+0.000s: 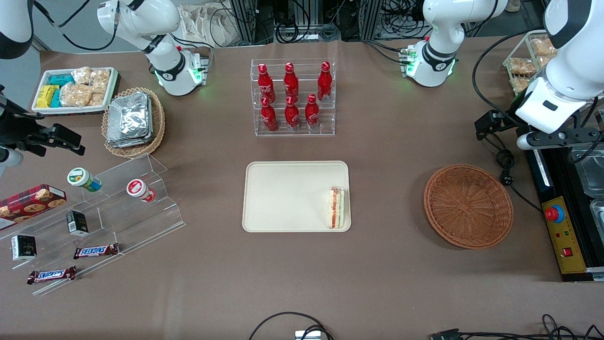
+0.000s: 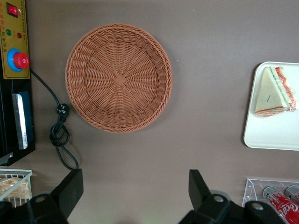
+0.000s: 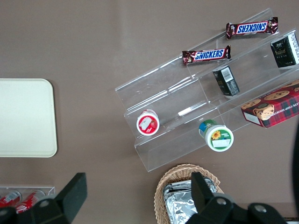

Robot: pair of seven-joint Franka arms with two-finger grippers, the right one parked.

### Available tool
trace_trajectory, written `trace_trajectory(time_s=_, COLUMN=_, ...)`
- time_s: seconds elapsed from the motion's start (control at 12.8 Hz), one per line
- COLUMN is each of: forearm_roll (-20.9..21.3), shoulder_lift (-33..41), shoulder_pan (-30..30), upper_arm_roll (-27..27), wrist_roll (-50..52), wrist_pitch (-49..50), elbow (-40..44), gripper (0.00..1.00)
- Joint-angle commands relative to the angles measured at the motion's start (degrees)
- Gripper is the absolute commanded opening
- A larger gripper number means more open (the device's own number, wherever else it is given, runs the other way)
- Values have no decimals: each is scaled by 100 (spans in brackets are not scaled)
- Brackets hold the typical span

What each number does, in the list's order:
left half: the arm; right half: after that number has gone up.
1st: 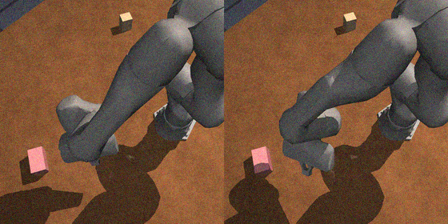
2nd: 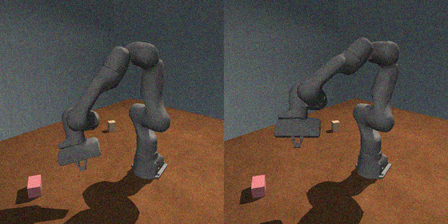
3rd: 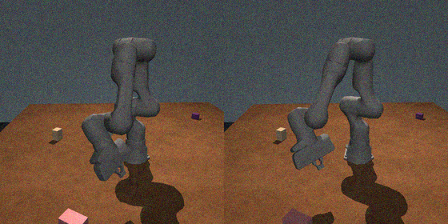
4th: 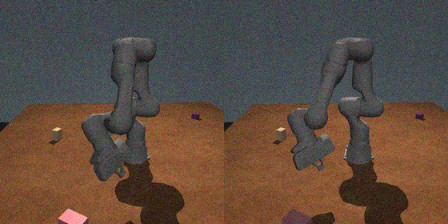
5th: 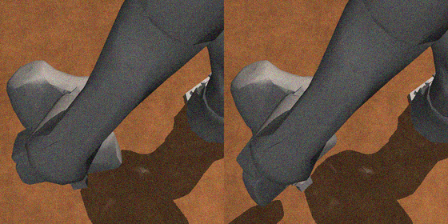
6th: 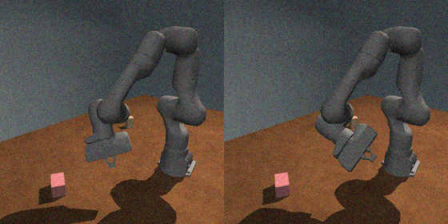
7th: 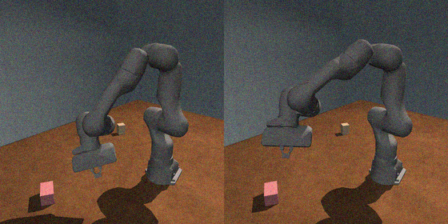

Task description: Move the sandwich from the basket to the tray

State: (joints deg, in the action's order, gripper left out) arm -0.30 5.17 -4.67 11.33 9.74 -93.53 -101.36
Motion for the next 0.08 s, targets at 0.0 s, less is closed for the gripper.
trace_trajectory(time_s=0.0, forearm_roll=65, shoulder_lift=98, shoulder_pan=-60, upper_arm_roll=1, wrist_roll=-113, wrist_pitch=-7, elbow=-33, gripper=100)
